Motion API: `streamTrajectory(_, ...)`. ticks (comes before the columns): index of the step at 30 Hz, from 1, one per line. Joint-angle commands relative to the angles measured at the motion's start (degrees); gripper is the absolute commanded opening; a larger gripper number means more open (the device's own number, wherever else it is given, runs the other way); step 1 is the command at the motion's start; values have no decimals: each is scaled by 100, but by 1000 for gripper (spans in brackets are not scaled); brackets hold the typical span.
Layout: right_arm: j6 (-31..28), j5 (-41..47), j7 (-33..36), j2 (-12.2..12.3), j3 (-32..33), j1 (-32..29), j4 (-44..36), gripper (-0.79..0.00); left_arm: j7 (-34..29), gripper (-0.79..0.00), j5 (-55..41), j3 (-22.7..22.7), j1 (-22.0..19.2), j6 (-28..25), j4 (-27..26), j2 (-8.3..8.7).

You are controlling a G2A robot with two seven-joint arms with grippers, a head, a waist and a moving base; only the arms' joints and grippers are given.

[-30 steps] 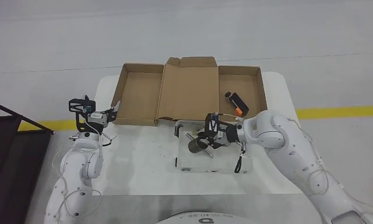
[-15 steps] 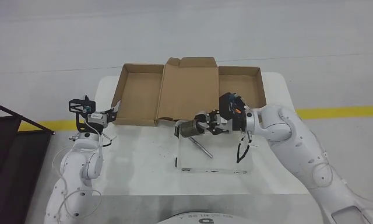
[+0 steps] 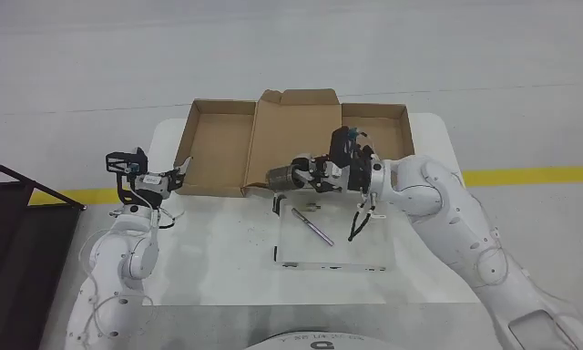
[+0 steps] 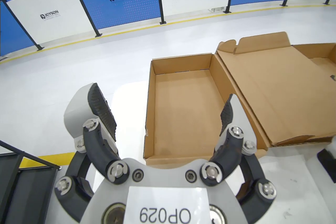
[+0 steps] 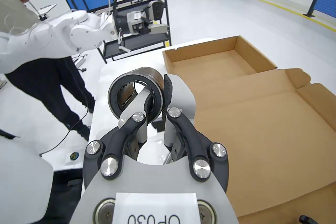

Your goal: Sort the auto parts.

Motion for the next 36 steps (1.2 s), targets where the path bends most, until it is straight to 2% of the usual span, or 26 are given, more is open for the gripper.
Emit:
streamTrajectory(1, 303, -25, -144, -158, -448, 438, 263, -785, -120, 0, -522, -230, 40, -261, -32, 10)
streamTrajectory(8, 1108, 12, -640, -805, -1743, 1680, 1397, -785, -65, 0, -1602, -1080, 322, -557, -189, 26)
streamTrajectory(11, 1560, -10, -906, -1111, -2152, 2101, 1951, -785, 33, 0, -1828, -1339, 478, -410, -253, 12)
streamTrajectory(16, 2078, 119, -1154, -1647, -2729, 2644, 2940, -785, 33, 0, -1828, -1339, 478, -410, -253, 12)
streamTrajectory(23, 2670, 17, -1092, -2496, -3579, 3017, 4104, -785, 33, 0, -1828, -1339, 478, -410, -253, 12)
streamTrajectory(27, 3026, -124, -1190, -2960, -3835, 3182, 4807, -785, 33, 0, -1828, -1339, 478, -410, -253, 12)
streamTrajectory(36, 3379, -636, -955, -3728, -4198, 3353, 6014, -785, 33, 0, -1828, -1339, 478, -410, -253, 12)
